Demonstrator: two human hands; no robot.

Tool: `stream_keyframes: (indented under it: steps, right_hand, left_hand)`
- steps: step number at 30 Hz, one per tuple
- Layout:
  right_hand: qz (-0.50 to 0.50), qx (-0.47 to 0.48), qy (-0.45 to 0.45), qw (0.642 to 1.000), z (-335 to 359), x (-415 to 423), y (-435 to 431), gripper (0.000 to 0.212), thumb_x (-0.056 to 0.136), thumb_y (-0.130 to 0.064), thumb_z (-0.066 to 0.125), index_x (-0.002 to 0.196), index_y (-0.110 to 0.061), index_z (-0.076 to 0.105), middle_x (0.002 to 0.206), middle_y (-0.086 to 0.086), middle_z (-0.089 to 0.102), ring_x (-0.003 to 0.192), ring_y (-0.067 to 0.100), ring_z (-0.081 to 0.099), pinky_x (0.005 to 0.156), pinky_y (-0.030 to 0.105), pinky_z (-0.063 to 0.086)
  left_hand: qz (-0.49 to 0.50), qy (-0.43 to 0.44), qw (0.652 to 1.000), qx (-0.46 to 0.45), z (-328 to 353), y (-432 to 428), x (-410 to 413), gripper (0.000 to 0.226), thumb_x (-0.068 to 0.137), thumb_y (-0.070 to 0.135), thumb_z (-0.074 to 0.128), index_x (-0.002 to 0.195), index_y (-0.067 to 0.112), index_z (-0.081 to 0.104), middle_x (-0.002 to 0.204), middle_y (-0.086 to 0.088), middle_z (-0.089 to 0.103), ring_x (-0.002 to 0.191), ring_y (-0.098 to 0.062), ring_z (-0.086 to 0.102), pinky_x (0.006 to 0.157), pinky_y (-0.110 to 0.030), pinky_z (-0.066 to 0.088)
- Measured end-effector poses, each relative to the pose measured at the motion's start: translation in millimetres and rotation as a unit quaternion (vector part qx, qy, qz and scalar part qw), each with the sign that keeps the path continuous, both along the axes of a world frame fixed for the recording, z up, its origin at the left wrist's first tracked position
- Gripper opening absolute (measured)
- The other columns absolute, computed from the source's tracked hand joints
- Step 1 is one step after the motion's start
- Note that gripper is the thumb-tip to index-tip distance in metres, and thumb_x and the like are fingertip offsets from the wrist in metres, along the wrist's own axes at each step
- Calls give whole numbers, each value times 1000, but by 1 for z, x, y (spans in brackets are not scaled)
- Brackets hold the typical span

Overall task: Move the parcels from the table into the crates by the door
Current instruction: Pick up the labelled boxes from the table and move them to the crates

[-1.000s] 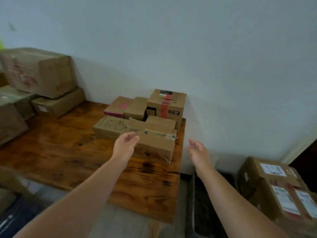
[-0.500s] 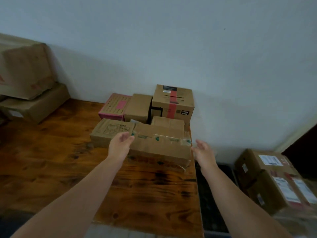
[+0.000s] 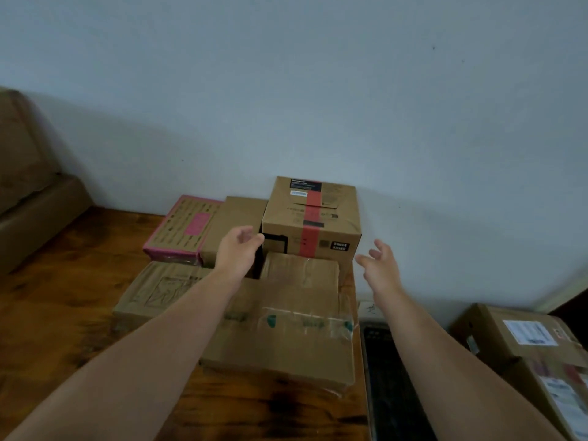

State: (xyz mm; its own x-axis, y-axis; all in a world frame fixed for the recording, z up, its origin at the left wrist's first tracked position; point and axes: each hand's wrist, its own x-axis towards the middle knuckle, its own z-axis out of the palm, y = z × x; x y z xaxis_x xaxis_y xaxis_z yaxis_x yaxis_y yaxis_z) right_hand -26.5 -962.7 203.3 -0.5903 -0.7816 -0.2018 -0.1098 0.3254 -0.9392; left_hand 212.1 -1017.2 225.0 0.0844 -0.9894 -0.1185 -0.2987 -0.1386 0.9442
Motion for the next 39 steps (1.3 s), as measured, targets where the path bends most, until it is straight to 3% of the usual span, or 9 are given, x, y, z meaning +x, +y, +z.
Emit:
stream_keyframes:
  steps: [5,9,12,16,24,29,31,35,39]
  right_hand:
    - [43,41,-9,998,-13,-15,-46,76,88,-16,65,150,-18,21,150,9,37,133,28,40,106,45,40]
    - [83,44,-5,996,-28,-17,-67,69,79,-13,73,138,-17,38,120,-1,56,117,23,52,99,40,44]
    - [92,31,-3,995,-39,-17,-71,77,74,-12,77,138,-19,36,109,-5,53,108,18,51,91,33,43]
    - [84,3,-17,996,-47,-22,-71,79,74,-6,77,139,-24,36,103,-14,55,111,18,50,97,38,44]
    - [57,-78,-15,995,-10,-21,-40,76,74,-4,75,136,-27,39,105,-19,57,108,14,52,87,31,45]
    - [34,-134,6,990,33,-4,2,72,74,-3,75,132,-28,42,105,-19,59,102,9,54,78,24,44]
    - [28,-148,6,989,49,11,22,69,73,-3,76,127,-31,44,103,-18,60,97,5,55,70,21,45]
    - [32,-177,-11,984,71,51,63,71,73,-6,78,132,-24,45,115,-8,63,111,16,56,91,39,49]
    - [38,-214,-14,976,85,92,99,68,73,-18,79,132,-28,48,116,-9,64,111,15,57,91,41,47]
  left_hand:
    - [-35,6,999,37,-16,-42,-26,63,87,41,62,139,18,36,131,0,53,122,-22,49,96,-36,39]
    - [-65,-16,995,70,-32,-61,-31,48,84,36,67,122,14,49,118,-1,58,114,-24,53,90,-34,43]
    - [-88,-23,992,83,-39,-68,-33,54,85,36,66,130,16,46,128,-2,55,118,-23,50,94,-33,41]
    - [-108,-29,991,77,-37,-67,-33,58,87,40,62,137,21,40,135,0,51,125,-23,45,95,-33,37]
    - [-147,41,988,14,-2,-43,-28,51,90,38,58,136,29,39,125,8,54,120,-17,48,99,-41,42]
    - [-180,121,976,-25,34,-9,-12,32,88,34,62,114,33,43,116,9,59,107,-11,55,75,-25,43]
    - [-184,141,972,-37,47,8,3,32,87,36,63,114,34,44,112,13,59,102,-6,56,74,-26,45]
    - [-188,160,968,-49,65,39,40,33,87,36,63,114,28,46,115,8,61,108,-13,58,92,-42,49]
    - [-192,133,970,-72,74,63,80,38,87,27,65,120,30,47,113,15,59,102,-6,56,70,-22,47]
